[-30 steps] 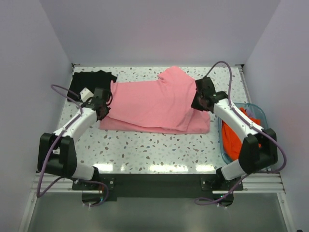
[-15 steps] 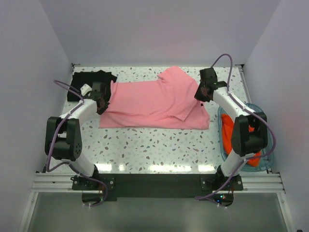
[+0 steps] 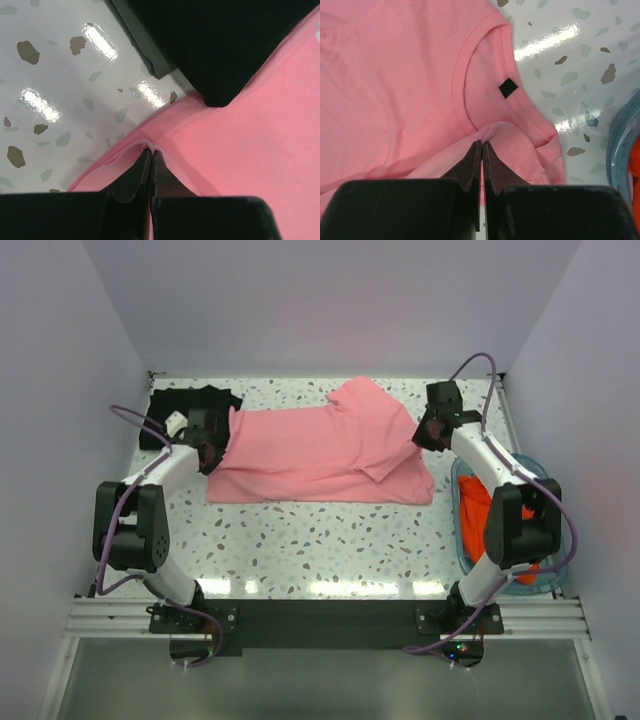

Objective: Fold and stack the t-shirts
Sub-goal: Fold the tshirt

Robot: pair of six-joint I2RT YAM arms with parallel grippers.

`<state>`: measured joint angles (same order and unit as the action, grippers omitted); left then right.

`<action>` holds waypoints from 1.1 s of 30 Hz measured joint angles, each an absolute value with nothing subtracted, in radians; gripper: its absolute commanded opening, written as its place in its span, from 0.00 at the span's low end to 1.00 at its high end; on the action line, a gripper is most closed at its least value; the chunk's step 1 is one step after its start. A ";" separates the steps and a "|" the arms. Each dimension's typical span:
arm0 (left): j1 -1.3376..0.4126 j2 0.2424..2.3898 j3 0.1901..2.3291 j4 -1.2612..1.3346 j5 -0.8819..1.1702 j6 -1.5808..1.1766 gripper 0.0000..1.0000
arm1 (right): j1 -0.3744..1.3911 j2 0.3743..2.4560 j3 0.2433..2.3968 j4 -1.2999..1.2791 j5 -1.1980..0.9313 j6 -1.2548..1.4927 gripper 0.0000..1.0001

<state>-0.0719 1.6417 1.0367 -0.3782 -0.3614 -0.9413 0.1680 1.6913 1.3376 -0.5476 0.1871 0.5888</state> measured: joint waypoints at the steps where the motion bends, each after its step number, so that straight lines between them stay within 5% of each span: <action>1: -0.071 1.642 1.036 -0.376 -0.361 -0.941 0.00 | 0.162 1.682 1.330 -0.548 0.187 0.588 0.00; 17: -0.060 1.658 1.034 -0.292 -0.303 -0.930 0.00 | 0.110 1.679 1.324 -0.543 0.148 0.578 0.00; 19: -0.060 1.672 1.034 -0.281 -0.295 -0.922 0.12 | 0.110 1.710 1.336 -0.539 0.136 0.574 0.00; 20: -0.060 1.680 1.034 -0.273 -0.290 -0.912 0.28 | 0.110 1.739 1.350 -0.535 0.129 0.569 0.05; 21: -0.060 1.687 1.034 -0.266 -0.286 -0.905 0.28 | 0.110 1.752 1.356 -0.534 0.128 0.567 0.13; 22: -0.059 1.691 1.034 -0.262 -0.281 -0.901 0.48 | 0.110 1.777 1.372 -0.538 0.122 0.564 0.22; 25: -0.059 1.692 1.034 -0.247 -0.271 -0.878 0.62 | 0.110 1.880 1.449 -0.541 0.102 0.551 0.54; 27: -0.059 1.685 1.034 -0.241 -0.270 -0.870 0.64 | 0.110 1.926 1.491 -0.546 0.084 0.532 0.62; 33: -0.058 1.580 1.013 -0.285 -0.319 -0.880 0.59 | 0.125 1.911 1.485 -0.533 0.067 0.520 0.59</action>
